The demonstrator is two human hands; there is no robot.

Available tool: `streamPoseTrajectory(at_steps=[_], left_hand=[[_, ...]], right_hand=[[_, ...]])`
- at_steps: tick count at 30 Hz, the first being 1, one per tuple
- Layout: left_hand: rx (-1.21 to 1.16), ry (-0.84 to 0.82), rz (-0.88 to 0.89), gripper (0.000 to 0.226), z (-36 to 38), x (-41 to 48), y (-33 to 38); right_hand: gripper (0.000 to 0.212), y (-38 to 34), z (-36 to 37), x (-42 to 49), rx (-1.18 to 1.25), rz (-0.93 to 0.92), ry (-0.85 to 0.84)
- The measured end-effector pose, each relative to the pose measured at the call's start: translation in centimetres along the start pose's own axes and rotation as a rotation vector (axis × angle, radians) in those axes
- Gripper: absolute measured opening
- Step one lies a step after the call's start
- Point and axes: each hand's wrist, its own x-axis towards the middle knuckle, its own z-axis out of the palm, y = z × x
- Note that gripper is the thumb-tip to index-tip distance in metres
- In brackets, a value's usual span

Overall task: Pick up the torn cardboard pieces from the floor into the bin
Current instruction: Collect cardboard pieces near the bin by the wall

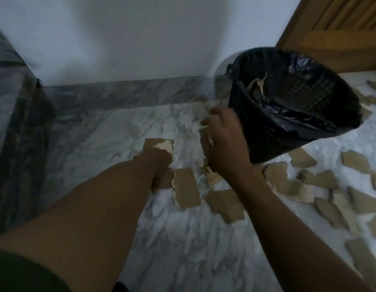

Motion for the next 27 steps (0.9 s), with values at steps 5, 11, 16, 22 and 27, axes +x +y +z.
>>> streamPoseTrajectory(at_steps=[5,11,16,22,27], left_hand=[[0.22,-0.002,0.201,0.034,-1.6,0.9,-0.8],[-0.048,0.176,0.086,0.05,-4.7,-0.1,-2.2],[-0.225,0.176,-0.087,0.094,-1.6,1.5,-3.2],[-0.457,0.264,-0.262,0.118,0.4,1.1,-3.1],[-0.283,0.255,-0.22,0.078,1.0,0.9,-1.7]], right_hand=[[0.059,-3.2,8.3,-6.1,0.071,0.497,-0.806],[0.061,-4.7,10.2,-9.8,0.043,0.589,-0.727],[0.012,-2.2,8.6,-10.2,0.144,0.478,-0.646],[0.034,4.0,6.9,-5.6,0.272,0.676,-0.515],[0.051,6.1,8.4,-5.7,0.106,0.888,-0.818]])
